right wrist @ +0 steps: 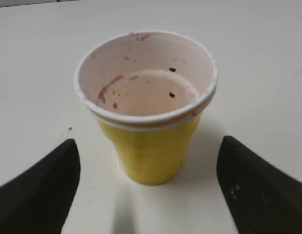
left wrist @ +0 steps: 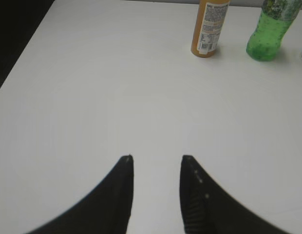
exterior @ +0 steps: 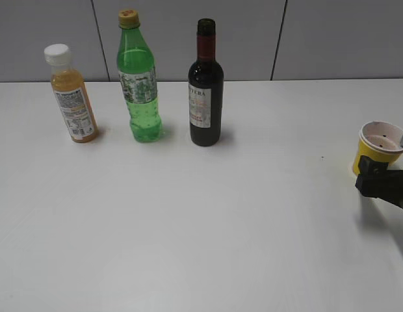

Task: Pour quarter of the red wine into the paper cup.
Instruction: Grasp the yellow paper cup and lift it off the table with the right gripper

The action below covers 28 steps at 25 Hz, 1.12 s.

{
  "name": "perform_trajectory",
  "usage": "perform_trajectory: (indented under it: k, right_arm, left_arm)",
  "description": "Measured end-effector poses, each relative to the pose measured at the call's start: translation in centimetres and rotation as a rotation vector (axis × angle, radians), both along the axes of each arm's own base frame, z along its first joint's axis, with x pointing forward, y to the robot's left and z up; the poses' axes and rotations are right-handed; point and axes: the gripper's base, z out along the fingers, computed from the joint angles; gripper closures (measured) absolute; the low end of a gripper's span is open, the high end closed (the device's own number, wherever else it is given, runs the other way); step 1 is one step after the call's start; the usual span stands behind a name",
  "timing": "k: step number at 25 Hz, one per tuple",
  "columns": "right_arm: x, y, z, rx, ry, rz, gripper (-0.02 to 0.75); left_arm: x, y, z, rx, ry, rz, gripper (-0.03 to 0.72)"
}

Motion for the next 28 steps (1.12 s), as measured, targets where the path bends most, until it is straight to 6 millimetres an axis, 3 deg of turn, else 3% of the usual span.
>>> perform_trajectory:
  k: [10,28]
  right_arm:
    - [1.2,-0.2,-2.3,-0.003,0.057,-0.021,0.073]
    - [5.8,0.0,-5.2,-0.003,0.006,-0.052,0.103]
  left_arm:
    - [0.0,0.0,0.0,0.0,0.0,0.0,0.45]
    - [0.0,0.0,0.0,-0.001,0.0,0.0,0.45]
